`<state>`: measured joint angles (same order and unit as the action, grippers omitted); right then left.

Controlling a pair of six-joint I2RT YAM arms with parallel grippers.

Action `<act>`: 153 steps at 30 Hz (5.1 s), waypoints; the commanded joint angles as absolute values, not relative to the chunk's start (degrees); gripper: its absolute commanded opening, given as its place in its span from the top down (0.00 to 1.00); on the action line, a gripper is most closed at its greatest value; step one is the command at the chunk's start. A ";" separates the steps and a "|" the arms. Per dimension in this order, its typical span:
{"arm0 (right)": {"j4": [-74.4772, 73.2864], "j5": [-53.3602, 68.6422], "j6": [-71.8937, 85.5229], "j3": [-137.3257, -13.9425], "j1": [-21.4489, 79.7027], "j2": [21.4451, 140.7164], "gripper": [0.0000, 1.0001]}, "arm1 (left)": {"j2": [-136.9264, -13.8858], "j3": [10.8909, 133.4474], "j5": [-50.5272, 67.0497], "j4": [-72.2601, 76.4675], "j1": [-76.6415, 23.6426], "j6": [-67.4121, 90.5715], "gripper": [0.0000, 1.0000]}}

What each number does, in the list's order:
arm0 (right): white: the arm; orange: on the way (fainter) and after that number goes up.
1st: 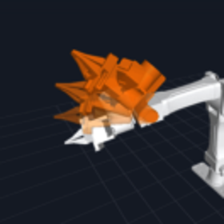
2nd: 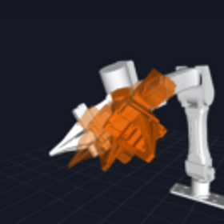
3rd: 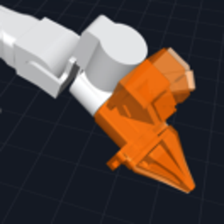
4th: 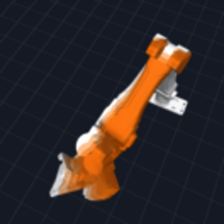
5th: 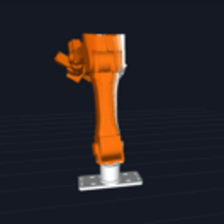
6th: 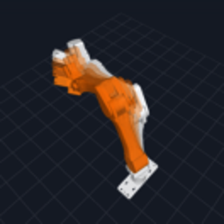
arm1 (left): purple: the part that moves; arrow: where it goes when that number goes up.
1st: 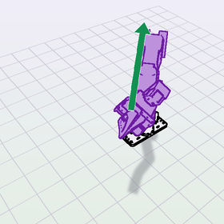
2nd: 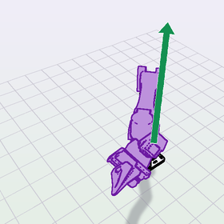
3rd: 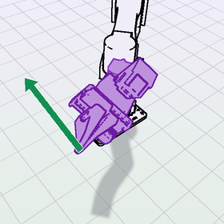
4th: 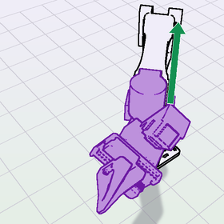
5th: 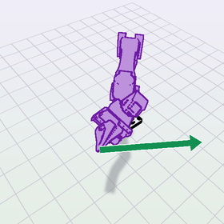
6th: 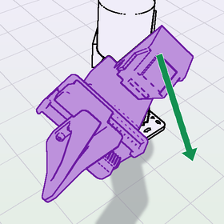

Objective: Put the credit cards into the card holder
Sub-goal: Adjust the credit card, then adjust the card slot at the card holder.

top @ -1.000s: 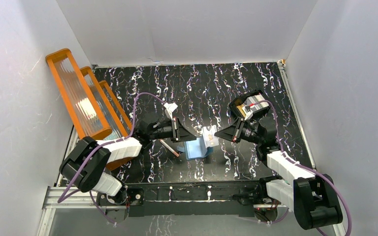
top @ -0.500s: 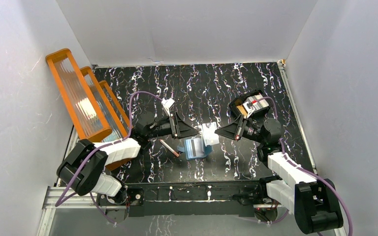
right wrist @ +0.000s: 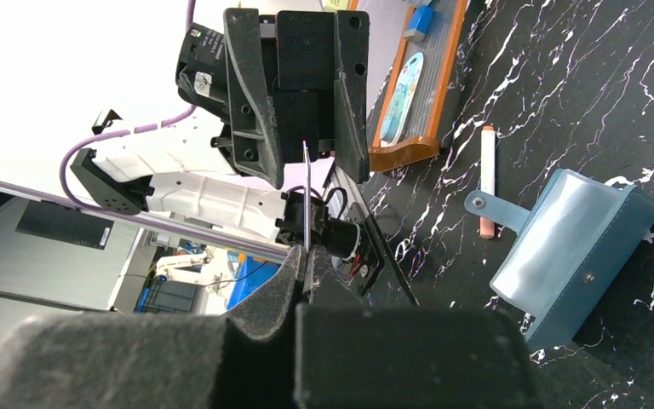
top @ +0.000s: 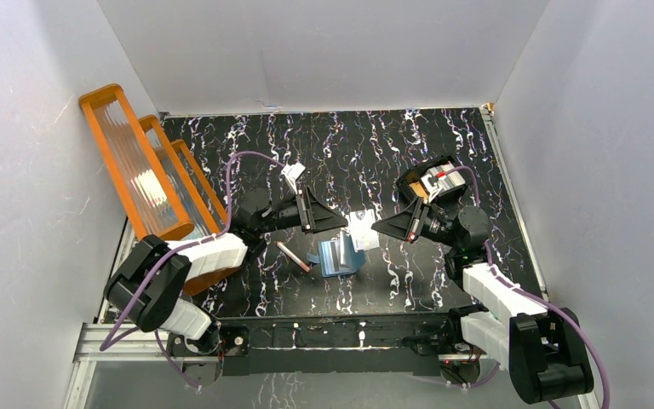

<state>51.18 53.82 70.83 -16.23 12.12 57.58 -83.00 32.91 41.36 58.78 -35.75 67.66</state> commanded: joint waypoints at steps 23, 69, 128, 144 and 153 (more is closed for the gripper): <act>43.32 52.40 65.65 -18.75 12.39 55.67 1.00 | -81.12 29.05 40.45 57.41 -30.70 63.91 1.00; -9.81 -5.22 35.98 -38.26 39.74 73.96 1.00 | -88.70 48.31 24.90 -13.62 -29.23 35.22 1.00; -19.59 -2.45 37.75 -44.79 35.41 55.51 1.00 | -100.07 54.78 43.92 16.43 -35.75 50.19 1.00; -21.49 1.80 37.50 -43.51 35.47 54.13 1.00 | -106.92 59.61 41.71 13.90 -36.97 47.29 1.00; -23.48 0.37 35.98 -42.79 35.41 55.82 1.00 | -107.67 62.73 41.50 11.02 -37.42 45.87 1.00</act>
<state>-23.62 0.91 37.26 -42.11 35.64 55.29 -108.40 60.86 40.60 12.51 -36.99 46.70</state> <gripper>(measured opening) 0.011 0.008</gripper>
